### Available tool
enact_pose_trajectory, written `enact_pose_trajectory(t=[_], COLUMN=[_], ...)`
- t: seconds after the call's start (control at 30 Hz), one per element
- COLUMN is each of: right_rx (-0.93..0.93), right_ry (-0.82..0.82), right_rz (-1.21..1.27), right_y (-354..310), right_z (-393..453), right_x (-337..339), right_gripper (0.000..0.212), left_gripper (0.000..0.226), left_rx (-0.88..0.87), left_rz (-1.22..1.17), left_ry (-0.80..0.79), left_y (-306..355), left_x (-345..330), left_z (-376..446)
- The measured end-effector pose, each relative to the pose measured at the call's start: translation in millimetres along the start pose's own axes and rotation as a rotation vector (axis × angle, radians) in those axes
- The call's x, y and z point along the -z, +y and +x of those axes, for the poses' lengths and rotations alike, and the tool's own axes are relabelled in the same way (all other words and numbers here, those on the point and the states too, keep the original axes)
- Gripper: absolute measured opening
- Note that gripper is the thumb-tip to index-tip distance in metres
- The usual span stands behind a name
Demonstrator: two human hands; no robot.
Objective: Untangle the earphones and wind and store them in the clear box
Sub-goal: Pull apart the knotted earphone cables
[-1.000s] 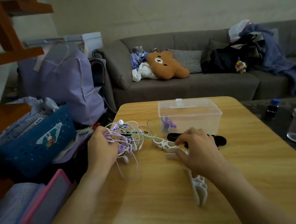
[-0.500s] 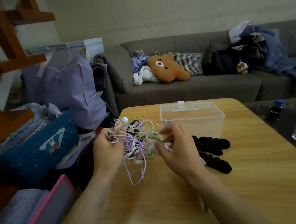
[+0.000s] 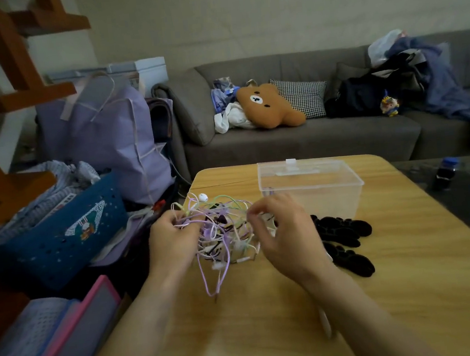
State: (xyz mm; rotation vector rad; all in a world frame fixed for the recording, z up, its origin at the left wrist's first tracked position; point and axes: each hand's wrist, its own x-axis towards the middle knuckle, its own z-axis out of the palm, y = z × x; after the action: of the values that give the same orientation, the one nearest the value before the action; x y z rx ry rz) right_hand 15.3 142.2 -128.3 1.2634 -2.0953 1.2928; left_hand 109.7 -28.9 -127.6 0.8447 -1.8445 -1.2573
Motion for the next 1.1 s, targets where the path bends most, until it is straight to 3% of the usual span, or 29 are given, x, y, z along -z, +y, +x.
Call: enact_pose_trajectory(t=[0.13, 0.27, 0.37, 0.47, 0.53, 0.63, 0.77, 0.93, 1.1], right_rx=[-0.257, -0.404, -0.509, -0.526, -0.493, -0.405, -0.301, -0.395, -0.474], right_ry=[0.060, 0.272, 0.351, 0.356, 0.353, 0.292, 0.197, 0.207, 0.261], right_rz=[0.179, 0.307, 0.465, 0.595, 0.657, 0.719, 0.755, 0.850, 0.709], right_y=[2, 10, 15, 18, 16, 6, -11, -13, 0], right_z=[9, 16, 19, 22, 25, 27, 27, 27, 25], right_x=[26, 50, 65, 73, 78, 87, 95, 107, 121], right_gripper=[0.005, 0.011, 0.011, 0.013, 0.012, 0.013, 0.028, 0.022, 0.014], left_gripper=[0.019, 0.026, 0.050, 0.091, 0.101, 0.086, 0.066, 0.009, 0.014], left_rx=[0.021, -0.053, -0.126, -0.212, -0.222, -0.285, -0.449, -0.475, -0.512], left_rz=[0.104, 0.241, 0.337, 0.436, 0.329, 0.146, 0.188, 0.304, 0.410], left_ry=[0.010, -0.039, -0.177, -0.478, -0.525, -0.474, -0.619, -0.613, -0.513], left_y=[-6, -2, 4, 24, 40, 57, 59, 38, 27], left_x=[2, 2, 2, 1, -4, -21, -63, -82, -78], left_z=[3, -4, -7, -14, -18, -26, -47, -40, -26])
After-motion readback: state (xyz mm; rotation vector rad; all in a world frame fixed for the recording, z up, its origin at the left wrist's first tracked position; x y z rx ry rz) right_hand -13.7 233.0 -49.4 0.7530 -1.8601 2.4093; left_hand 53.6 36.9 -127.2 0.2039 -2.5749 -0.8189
